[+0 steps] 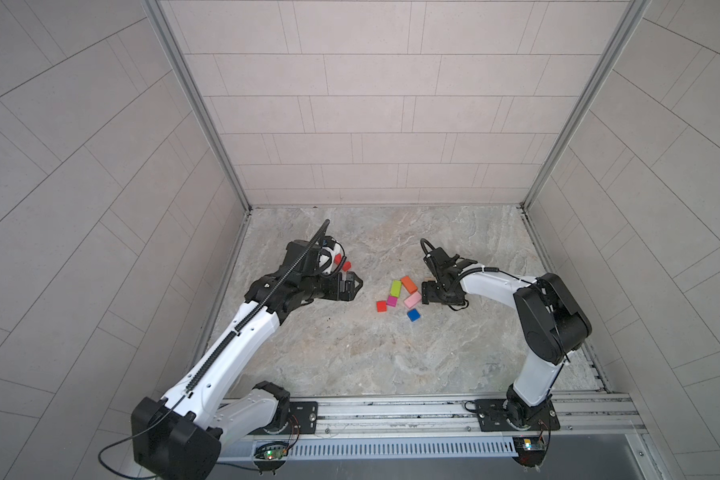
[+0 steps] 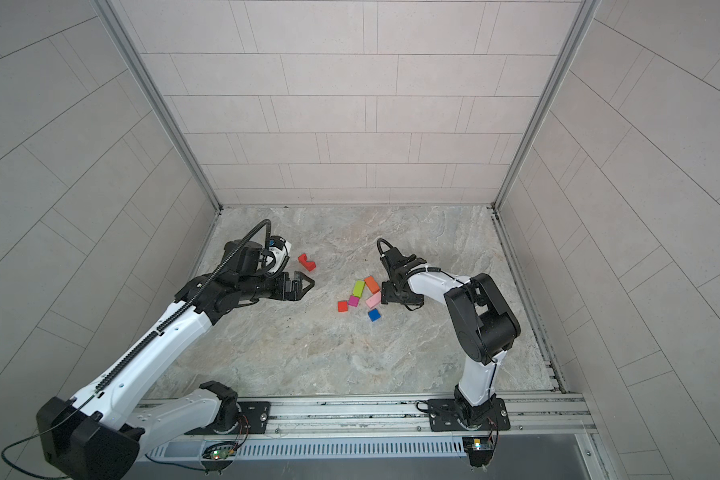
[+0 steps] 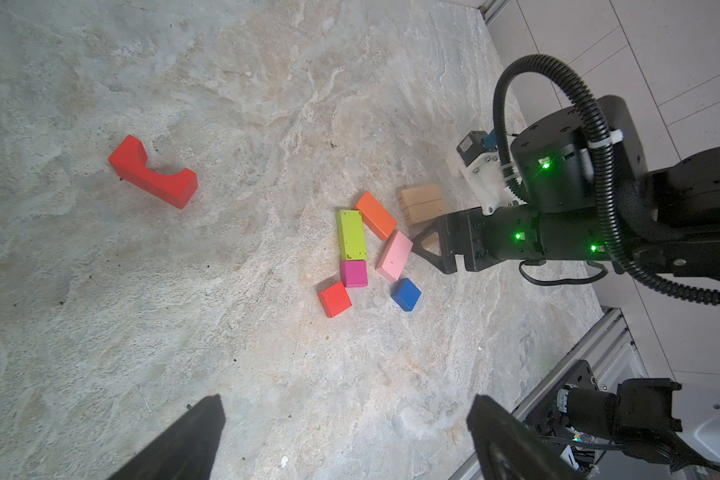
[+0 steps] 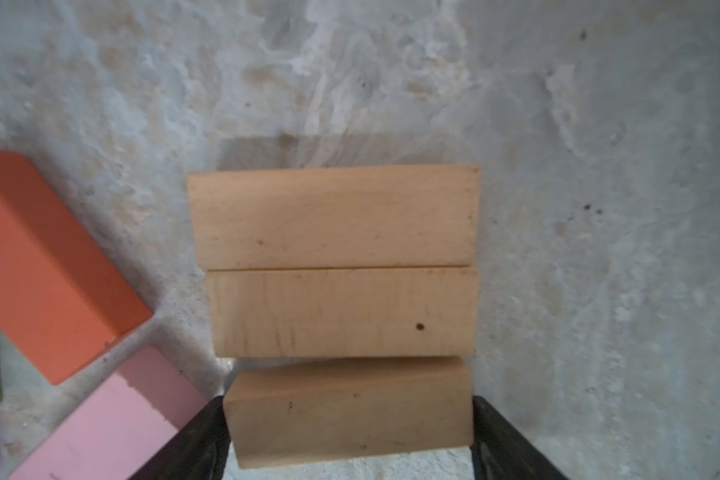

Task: Build the wood block tower
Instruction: 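Hold the three planks pressed together side by side with the right gripper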

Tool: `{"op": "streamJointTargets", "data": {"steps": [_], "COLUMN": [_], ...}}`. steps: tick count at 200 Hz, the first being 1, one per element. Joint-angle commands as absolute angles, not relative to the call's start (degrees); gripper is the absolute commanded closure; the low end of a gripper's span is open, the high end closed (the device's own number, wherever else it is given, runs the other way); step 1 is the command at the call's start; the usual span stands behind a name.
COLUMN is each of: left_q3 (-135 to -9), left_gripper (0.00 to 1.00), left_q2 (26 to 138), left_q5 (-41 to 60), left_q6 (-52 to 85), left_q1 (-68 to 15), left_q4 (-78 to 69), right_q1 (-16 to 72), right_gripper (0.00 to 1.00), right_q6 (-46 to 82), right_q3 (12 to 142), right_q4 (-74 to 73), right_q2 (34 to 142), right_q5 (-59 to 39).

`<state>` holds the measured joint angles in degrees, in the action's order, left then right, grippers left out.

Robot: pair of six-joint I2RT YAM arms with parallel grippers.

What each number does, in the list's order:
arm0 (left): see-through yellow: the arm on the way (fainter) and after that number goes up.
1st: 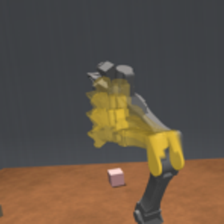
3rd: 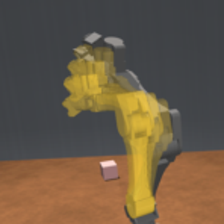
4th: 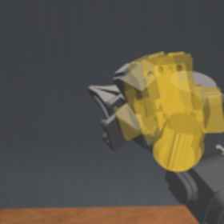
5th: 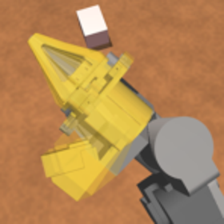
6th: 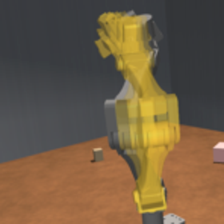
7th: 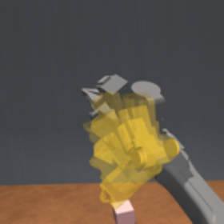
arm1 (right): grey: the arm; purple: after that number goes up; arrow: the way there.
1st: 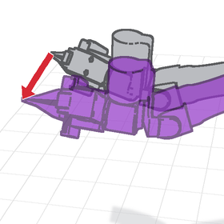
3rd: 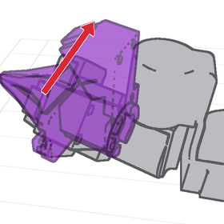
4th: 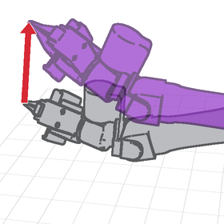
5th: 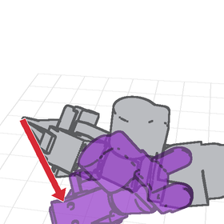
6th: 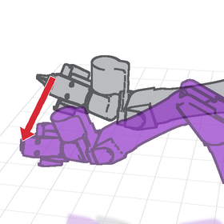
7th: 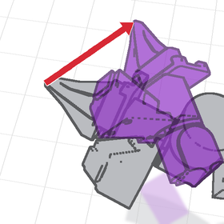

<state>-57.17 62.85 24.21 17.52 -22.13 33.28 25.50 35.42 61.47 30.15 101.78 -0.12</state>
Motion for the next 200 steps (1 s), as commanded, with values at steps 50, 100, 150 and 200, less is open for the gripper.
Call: {"op": "streamJointTargets", "data": {"steps": [50, 100, 150, 200], "left_q3": [-56.67, -56.66, -56.58, -56.55], "left_gripper": [0.02, 0.02, 0.02, 0.02], "left_q2": [61.66, 61.53, 61.61, 61.58], "left_q5": [24.17, 23.99, 23.99, 24.04], "left_q6": [16.74, 16.71, 16.71, 16.66], "left_q1": [-21.71, -21.71, -21.72, -21.71], "left_q4": [32.92, 32.96, 32.96, 33.04], "right_q1": [25.71, 24.66, 24.70, 24.70], "right_gripper": [0.05, 0.11, 0.14, 0.21], "right_q6": [27.09, 24.78, 27.30, 29.85], "right_q3": [61.26, 61.70, 62.79, 63.46], "right_q4": [35.05, 34.36, 33.31, 33.22], "right_q2": [99.50, 101.36, 102.36, 103.96], "right_q5": [0.81, -0.80, -1.35, -0.50]}}
